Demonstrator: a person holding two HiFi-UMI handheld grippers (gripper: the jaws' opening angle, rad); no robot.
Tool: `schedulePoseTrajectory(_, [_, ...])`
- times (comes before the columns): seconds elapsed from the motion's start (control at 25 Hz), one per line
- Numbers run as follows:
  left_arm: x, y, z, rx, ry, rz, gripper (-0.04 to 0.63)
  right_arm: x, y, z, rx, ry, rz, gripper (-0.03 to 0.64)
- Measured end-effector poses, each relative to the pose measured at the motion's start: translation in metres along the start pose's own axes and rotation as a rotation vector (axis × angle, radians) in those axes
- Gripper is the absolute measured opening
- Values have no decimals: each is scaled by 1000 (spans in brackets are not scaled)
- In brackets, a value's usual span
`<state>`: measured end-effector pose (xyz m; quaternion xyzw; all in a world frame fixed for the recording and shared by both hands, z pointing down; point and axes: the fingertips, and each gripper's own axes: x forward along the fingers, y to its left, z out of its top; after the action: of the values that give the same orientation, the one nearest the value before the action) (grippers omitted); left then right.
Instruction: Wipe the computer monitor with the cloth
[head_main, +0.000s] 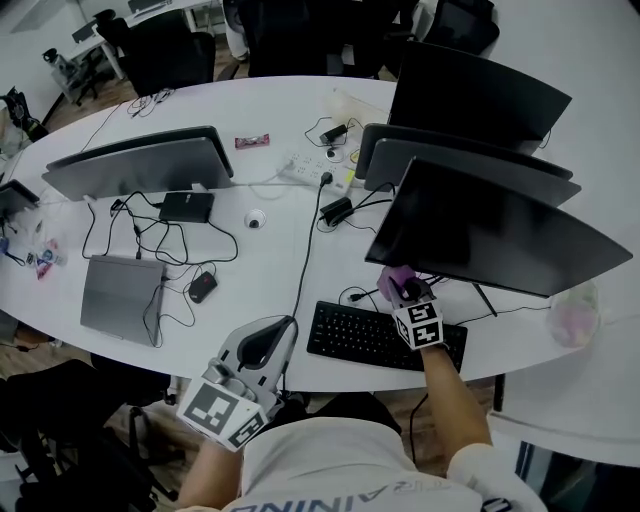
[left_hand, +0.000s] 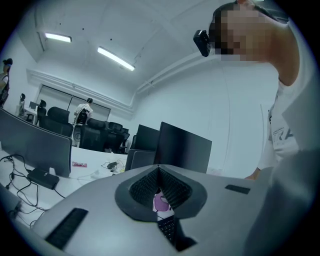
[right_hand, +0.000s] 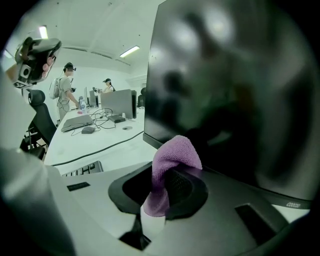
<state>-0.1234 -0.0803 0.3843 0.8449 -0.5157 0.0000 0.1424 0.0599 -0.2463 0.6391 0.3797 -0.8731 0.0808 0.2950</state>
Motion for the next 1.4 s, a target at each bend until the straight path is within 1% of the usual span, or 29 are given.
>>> schedulePoseTrajectory(0.24, [-15, 18, 0, -4, 0, 30, 3, 17, 21, 8, -24, 5, 15, 63])
schedulePoseTrajectory(0.8, [-43, 50, 5, -10, -21, 69, 5, 45, 69, 37, -106, -2, 64, 63])
schedulePoseTrajectory(1.12, [-38, 50, 11, -4, -38, 43, 5, 26, 93, 82, -120, -119, 108, 63])
schedulePoseTrajectory(1.4, [-24, 35, 20, 12, -52, -6, 5, -40, 113, 122, -92, -229, 140, 63])
